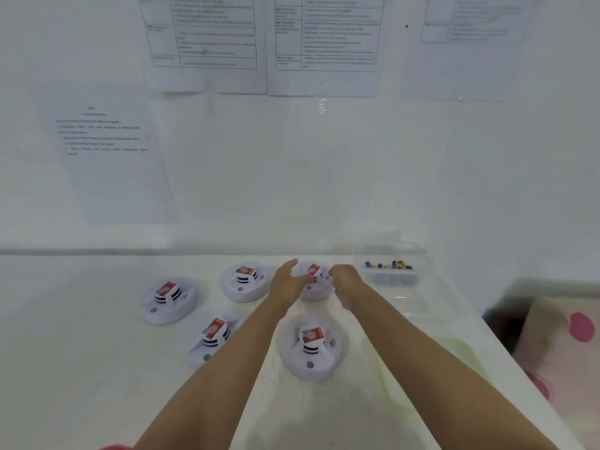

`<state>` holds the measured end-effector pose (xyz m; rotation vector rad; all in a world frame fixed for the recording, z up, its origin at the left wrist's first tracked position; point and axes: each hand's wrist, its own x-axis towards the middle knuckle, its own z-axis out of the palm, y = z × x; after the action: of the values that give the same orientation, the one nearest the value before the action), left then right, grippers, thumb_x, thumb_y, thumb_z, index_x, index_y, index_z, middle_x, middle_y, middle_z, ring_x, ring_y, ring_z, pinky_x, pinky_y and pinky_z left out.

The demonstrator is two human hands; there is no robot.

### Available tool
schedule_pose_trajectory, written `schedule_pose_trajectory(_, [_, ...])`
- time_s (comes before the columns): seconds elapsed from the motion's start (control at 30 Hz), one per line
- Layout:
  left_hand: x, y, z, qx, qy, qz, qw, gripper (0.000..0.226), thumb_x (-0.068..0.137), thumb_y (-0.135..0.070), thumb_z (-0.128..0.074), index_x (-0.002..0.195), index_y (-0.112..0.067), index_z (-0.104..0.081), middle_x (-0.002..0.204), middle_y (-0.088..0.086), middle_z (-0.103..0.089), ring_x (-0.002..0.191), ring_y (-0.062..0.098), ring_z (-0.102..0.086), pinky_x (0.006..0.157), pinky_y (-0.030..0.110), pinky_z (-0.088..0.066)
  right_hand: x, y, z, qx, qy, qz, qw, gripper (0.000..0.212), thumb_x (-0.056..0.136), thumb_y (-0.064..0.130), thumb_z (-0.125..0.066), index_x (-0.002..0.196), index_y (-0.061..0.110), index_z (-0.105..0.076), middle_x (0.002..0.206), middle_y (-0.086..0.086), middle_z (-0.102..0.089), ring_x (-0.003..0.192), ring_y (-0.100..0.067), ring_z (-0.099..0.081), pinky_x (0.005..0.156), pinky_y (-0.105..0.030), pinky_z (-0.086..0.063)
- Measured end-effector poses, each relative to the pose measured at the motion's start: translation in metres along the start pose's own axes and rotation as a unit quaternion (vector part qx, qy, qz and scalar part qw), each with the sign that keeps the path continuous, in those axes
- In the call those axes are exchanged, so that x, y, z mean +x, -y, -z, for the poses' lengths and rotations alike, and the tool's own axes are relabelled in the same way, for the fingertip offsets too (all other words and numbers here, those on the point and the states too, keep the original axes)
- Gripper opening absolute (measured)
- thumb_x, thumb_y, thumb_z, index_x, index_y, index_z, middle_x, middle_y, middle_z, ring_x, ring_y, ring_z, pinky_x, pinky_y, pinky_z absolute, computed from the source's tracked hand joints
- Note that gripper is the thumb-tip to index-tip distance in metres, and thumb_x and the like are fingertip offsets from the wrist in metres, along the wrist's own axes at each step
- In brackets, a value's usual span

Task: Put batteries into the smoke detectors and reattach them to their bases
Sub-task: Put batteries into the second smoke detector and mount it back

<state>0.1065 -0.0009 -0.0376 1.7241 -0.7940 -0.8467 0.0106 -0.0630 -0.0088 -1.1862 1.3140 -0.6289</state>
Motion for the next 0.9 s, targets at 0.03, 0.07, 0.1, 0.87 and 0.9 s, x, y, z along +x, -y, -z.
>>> schedule_pose_trajectory(0.03, [0.006,-0.001,-0.001,-0.002,-0.001,0.001,1.000,0.069,0.088,-0.017,-0.063,0.147,-0.013,-0.028,0.153,0.008,-0.028,0.139,0.023,-0.029,0.106,0.031,-0.028,0.007,0.000,-0.002,-0.005,0.001,-0.009,1.000,0.029,0.097,0.003,-0.034,0.069,0.005,-0.043,0.072,-0.005,-0.037,0.059,-0.013,-0.029,0.058,-0.023,-0.030])
schedule_pose_trajectory(0.07, [0.010,-0.003,-0.002,-0.003,-0.002,0.002,1.000,0.070,0.088,-0.017,-0.064,0.147,-0.014,-0.028,0.154,0.007,-0.026,0.140,0.023,-0.028,0.107,0.032,-0.027,0.010,0.002,-0.005,-0.003,0.002,-0.007,1.000,0.023,0.096,0.003,-0.035,0.083,-0.002,-0.052,0.080,-0.008,-0.044,0.058,-0.013,-0.029,0.057,-0.022,-0.030])
schedule_pose_trajectory(0.1, [0.016,-0.003,-0.002,-0.003,-0.002,0.003,1.000,0.071,0.088,-0.018,-0.064,0.147,-0.014,-0.027,0.155,0.007,-0.025,0.141,0.023,-0.026,0.108,0.032,-0.027,0.018,0.001,-0.007,-0.004,0.007,0.008,1.000,0.024,0.096,0.003,-0.035,0.103,-0.008,-0.055,0.092,-0.012,-0.049,0.058,-0.012,-0.030,0.054,-0.021,-0.029])
schedule_pose_trajectory(0.87, [0.039,-0.010,-0.011,0.101,0.013,-0.014,0.995,0.127,0.028,-0.063,-0.067,0.145,-0.027,-0.033,0.145,0.005,-0.036,0.128,0.023,-0.044,0.103,0.033,-0.039,0.020,0.024,0.006,-0.015,0.056,0.046,0.997,0.039,0.094,0.003,-0.036,0.129,-0.013,-0.043,0.110,-0.021,-0.054,0.067,-0.016,-0.042,0.060,-0.028,-0.043])
schedule_pose_trajectory(0.9, [0.036,-0.015,-0.009,0.080,0.011,-0.020,0.997,0.122,0.033,-0.062,-0.068,0.145,-0.027,-0.034,0.145,0.003,-0.037,0.127,0.022,-0.044,0.099,0.031,-0.039,0.017,0.030,0.008,-0.019,0.053,0.061,0.997,0.039,0.094,0.002,-0.037,0.128,-0.016,-0.044,0.120,-0.028,-0.055,0.076,-0.019,-0.040,0.068,-0.036,-0.044])
